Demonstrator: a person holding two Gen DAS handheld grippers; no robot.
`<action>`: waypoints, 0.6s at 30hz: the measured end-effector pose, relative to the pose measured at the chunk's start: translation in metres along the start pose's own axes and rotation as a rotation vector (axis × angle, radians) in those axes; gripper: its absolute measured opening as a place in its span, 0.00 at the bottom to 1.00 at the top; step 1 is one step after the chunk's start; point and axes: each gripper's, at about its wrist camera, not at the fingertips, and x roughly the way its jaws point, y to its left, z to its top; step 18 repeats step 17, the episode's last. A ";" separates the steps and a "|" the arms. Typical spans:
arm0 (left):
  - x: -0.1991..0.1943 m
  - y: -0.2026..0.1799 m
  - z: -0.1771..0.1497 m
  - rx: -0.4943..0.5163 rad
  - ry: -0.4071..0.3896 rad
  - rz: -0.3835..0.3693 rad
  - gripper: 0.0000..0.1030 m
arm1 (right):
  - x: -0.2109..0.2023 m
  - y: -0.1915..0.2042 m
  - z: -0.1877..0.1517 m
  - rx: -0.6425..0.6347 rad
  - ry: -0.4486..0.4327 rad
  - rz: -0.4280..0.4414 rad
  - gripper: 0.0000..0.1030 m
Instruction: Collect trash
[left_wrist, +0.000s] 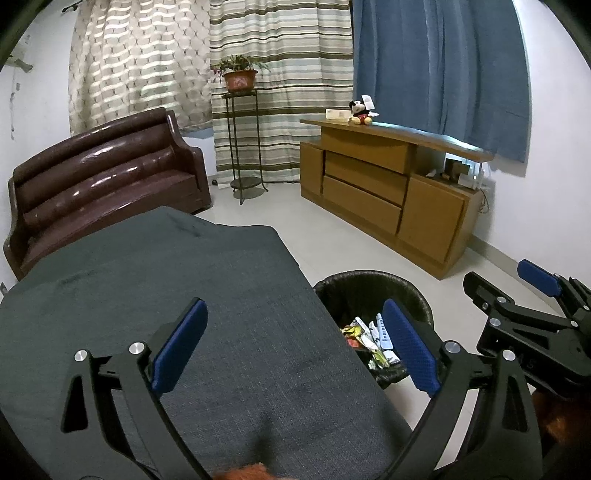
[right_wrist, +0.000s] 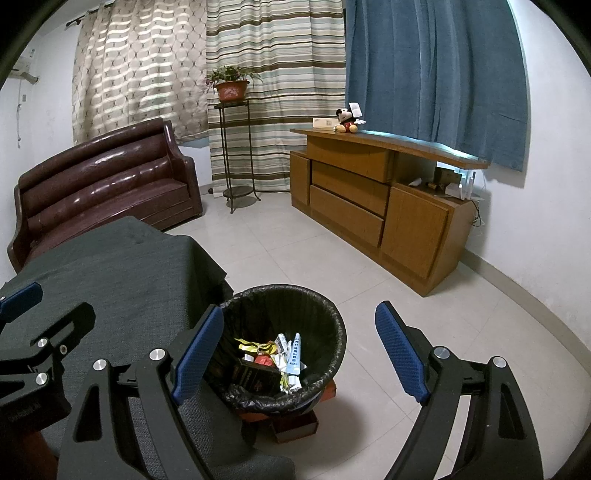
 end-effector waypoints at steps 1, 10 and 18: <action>0.000 0.001 0.000 -0.001 0.001 -0.001 0.91 | 0.001 0.000 0.000 0.000 0.000 0.000 0.79; 0.002 0.003 -0.002 0.010 -0.012 0.007 0.91 | 0.001 0.000 0.000 0.000 0.000 0.000 0.79; 0.012 0.028 -0.005 -0.020 0.040 0.052 0.91 | -0.001 0.012 0.000 -0.006 0.021 0.014 0.79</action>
